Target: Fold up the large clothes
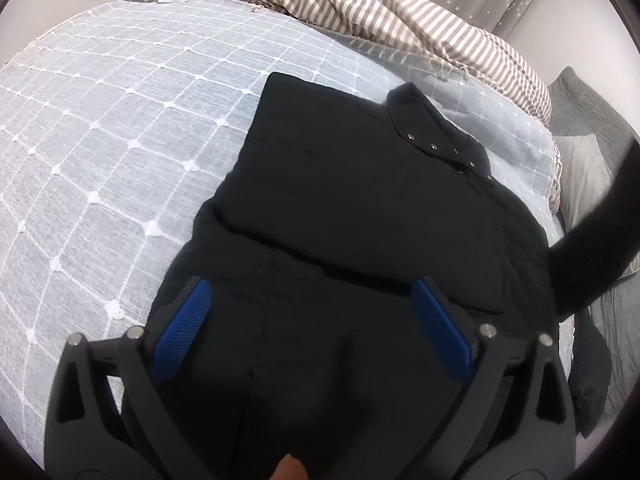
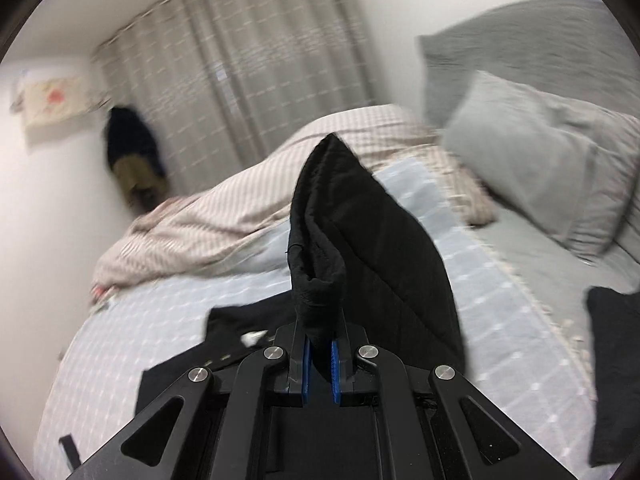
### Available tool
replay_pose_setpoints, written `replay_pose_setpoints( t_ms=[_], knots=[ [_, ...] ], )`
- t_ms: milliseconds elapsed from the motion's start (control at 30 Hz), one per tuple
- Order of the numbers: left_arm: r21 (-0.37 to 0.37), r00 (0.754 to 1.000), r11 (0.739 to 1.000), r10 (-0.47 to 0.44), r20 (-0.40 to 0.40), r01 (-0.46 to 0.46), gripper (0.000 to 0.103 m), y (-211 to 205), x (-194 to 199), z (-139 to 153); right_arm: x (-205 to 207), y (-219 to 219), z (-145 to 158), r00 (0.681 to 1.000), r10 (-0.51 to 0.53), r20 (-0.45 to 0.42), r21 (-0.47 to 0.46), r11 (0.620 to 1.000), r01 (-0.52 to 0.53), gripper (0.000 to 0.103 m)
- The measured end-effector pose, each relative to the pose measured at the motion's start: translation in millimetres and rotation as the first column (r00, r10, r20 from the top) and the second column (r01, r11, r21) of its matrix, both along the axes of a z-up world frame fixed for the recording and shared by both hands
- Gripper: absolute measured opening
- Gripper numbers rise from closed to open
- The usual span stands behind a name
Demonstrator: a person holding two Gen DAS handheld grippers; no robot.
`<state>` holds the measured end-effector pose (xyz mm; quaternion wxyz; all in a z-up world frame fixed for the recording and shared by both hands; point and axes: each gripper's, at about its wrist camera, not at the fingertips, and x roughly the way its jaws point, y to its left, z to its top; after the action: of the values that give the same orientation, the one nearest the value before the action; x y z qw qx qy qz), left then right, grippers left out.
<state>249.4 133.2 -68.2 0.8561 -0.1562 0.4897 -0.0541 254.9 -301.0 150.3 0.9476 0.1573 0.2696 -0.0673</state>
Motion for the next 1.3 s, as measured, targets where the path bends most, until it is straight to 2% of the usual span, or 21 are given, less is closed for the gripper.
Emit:
replay_pose_setpoints(
  t_ms=[67,200,367,500,567,600,633,667,733,767,800,833,900,933,1033,1100,1233,1267,1300],
  knots=[
    [-0.027,1.0,1.0,-0.004,0.0,0.004,0.1,2.3,0.0,-0.1,13.9,29.6,-7.4,0.998,0.058,-0.018,-0.006,0.998,-0.058,0.007],
    [-0.084,1.0,0.997,-0.004,-0.02,0.002,0.1,7.7,0.3,-2.9,41.2,96.5,-42.2,0.979,0.182,-0.087,-0.008,0.983,-0.183,0.007],
    [-0.104,1.0,0.994,-0.016,-0.019,0.014,0.1,8.8,-1.9,-4.0,68.2,149.7,-119.9,0.941,0.257,-0.222,0.022,0.966,-0.258,0.007],
    [-0.119,0.999,0.992,-0.032,-0.018,0.03,0.1,6.3,-4.9,-5.9,80.7,175.3,-198.4,0.884,0.301,-0.358,0.067,0.952,-0.298,0.012],
    [-0.129,0.999,0.99,-0.05,-0.017,0.047,0.1,0.9,-5.3,-7.2,80.4,184.1,-231.4,0.845,0.332,-0.419,0.088,0.941,-0.326,0.016],
    [-0.135,0.998,0.989,-0.059,-0.013,0.057,0.1,-1.8,-6.2,-6.7,77.9,184.3,-239.9,0.836,0.352,-0.421,0.102,0.934,-0.342,0.019],
    [-0.142,0.998,0.988,-0.069,-0.009,0.067,0.1,-4.6,-7.3,-5.9,73.7,182.8,-241.9,0.835,0.367,-0.41,0.114,0.929,-0.353,0.021],
    [-0.153,0.997,0.985,-0.08,-0.005,0.078,0.1,-7.4,-8.3,-4.8,67.1,178.2,-241.3,0.834,0.399,-0.38,0.151,0.917,-0.37,0.028],
    [-0.195,0.994,0.975,-0.105,0.012,0.105,0.1,-16.2,-9.4,-1.4,54.8,165.4,-235.7,0.815,0.473,-0.334,0.272,0.876,-0.397,0.052],
    [-0.214,0.992,0.969,-0.123,0.02,0.124,0.1,-23.5,-7.2,1.1,47.0,156.2,-231.2,0.813,0.499,-0.301,0.327,0.855,-0.403,0.07],
    [-0.224,0.99,0.965,-0.136,0.025,0.139,0.1,-28.0,-4.4,2.1,37.6,146.9,-226.4,0.819,0.508,-0.266,0.351,0.842,-0.409,0.074],
    [-0.237,0.985,0.956,-0.166,0.039,0.171,0.1,-38.4,-0.7,4.3,30.8,141.5,-222.3,0.823,0.51,-0.25,0.35,0.84,-0.414,0.074],
    [-0.235,0.977,0.948,-0.207,0.056,0.214,0.1,-58.9,7.8,6.3,13.0,123.0,-214.6,0.841,0.484,-0.241,0.301,0.861,-0.409,0.074],
    [-0.222,0.973,0.947,-0.224,0.059,0.231,0.099,-70.9,13.3,6.0,5.2,111.7,-212.6,0.855,0.451,-0.256,0.262,0.884,-0.388,0.074],
    [-0.197,0.958,0.938,-0.284,0.035,0.285,0.091,-109.6,30.4,-1.0,-11.3,84.4,-216.2,0.882,0.369,-0.294,0.199,0.926,-0.321,0.074],
    [-0.208,0.95,0.928,-0.313,0.007,0.308,0.08,-133.4,44.2,-10.2,-21.2,65.5,-222.3,0.895,0.336,-0.292,0.212,0.936,-0.282,0.074],
    [-0.227,0.956,0.931,-0.294,0.004,0.287,0.071,-152.3,57.5,-20.3,-37.6,36.0,-235.2,0.922,0.283,-0.266,0.233,0.946,-0.223,0.074],
    [-0.215,0.957,0.934,-0.29,0.006,0.284,0.049,-154.5,58.3,-21.2,-41.8,31.4,-237.6,0.926,0.269,-0.264,0.222,0.951,-0.213,0.074],
    [-0.174,0.959,0.944,-0.284,0.012,0.282,0.019,-157.4,58.0,-22.5,-43.1,28.2,-241.2,0.928,0.253,-0.275,0.189,0.96,-0.206,0.074]
  ],
)
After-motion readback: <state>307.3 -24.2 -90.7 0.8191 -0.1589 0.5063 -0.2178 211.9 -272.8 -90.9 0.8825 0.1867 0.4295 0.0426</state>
